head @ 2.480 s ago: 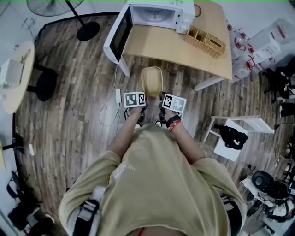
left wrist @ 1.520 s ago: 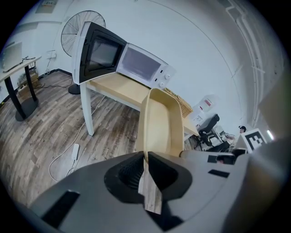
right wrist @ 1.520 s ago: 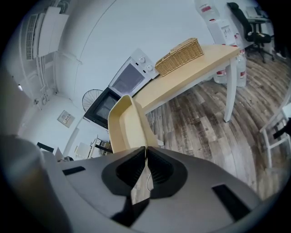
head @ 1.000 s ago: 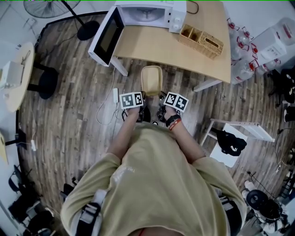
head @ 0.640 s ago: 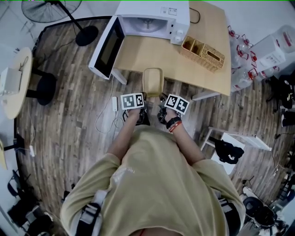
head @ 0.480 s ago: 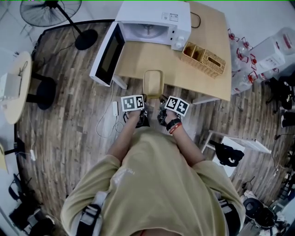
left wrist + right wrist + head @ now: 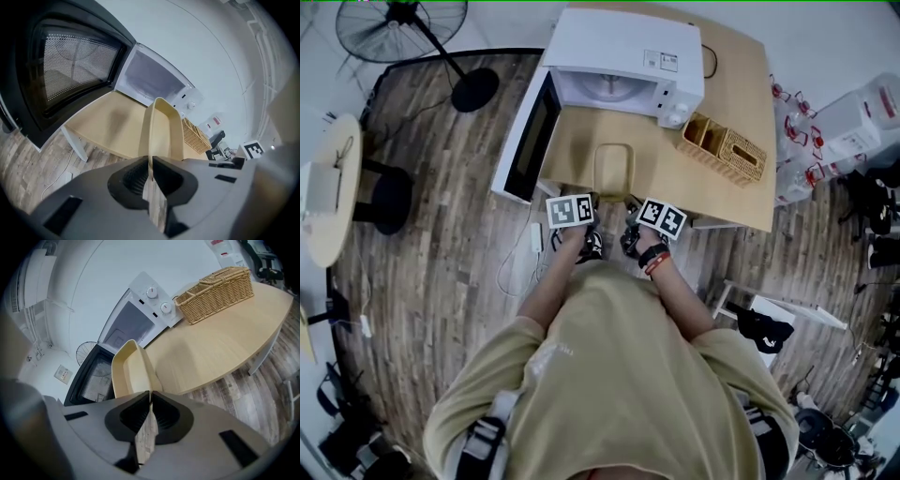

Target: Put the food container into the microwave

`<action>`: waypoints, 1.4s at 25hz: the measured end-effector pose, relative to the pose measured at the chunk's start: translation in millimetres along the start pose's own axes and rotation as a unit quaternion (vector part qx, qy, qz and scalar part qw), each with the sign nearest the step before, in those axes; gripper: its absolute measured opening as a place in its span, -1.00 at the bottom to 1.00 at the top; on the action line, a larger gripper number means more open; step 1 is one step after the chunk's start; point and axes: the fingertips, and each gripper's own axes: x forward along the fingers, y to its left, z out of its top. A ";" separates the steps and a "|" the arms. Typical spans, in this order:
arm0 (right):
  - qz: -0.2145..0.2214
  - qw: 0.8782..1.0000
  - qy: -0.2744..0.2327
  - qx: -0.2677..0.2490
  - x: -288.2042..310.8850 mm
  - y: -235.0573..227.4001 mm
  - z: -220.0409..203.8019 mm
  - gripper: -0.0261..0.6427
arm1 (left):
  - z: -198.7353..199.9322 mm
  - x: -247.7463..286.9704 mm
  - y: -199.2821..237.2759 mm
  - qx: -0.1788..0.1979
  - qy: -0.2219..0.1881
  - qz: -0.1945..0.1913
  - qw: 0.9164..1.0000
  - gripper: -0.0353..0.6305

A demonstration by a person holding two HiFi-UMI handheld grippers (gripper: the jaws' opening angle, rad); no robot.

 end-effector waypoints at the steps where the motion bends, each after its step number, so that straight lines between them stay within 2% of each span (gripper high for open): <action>1: -0.001 1.000 -0.002 -0.001 4.8 3.1 5.2 -0.82 | 7.3 2.6 2.0 0.000 -0.001 -0.002 1.000 -0.76; 11: -0.004 1.000 -0.012 0.011 58.7 26.6 46.5 -0.82 | 73.5 25.5 25.7 0.010 0.003 -0.016 1.000 -0.76; 17: -0.006 1.000 -0.011 -0.004 80.4 45.2 59.4 -0.82 | 102.9 28.7 39.2 -0.009 -0.002 -0.027 1.000 -0.76; 20: -0.008 1.000 -0.006 0.005 83.3 47.2 63.0 -0.82 | 115.1 31.6 38.1 -0.024 -0.007 -0.042 0.999 -0.76; 24: -0.006 1.000 -0.016 0.015 86.1 48.9 81.3 -0.82 | 124.8 36.6 33.1 -0.027 -0.008 -0.053 0.998 -0.76; 30: 0.002 1.000 -0.026 0.007 104.8 57.1 113.1 -0.82 | 159.3 53.0 33.2 -0.025 -0.026 -0.051 0.998 -0.76; 35: 0.005 1.000 -0.022 -0.003 120.0 60.0 138.4 -0.82 | 180.2 65.2 30.7 -0.018 -0.025 -0.042 0.999 -0.76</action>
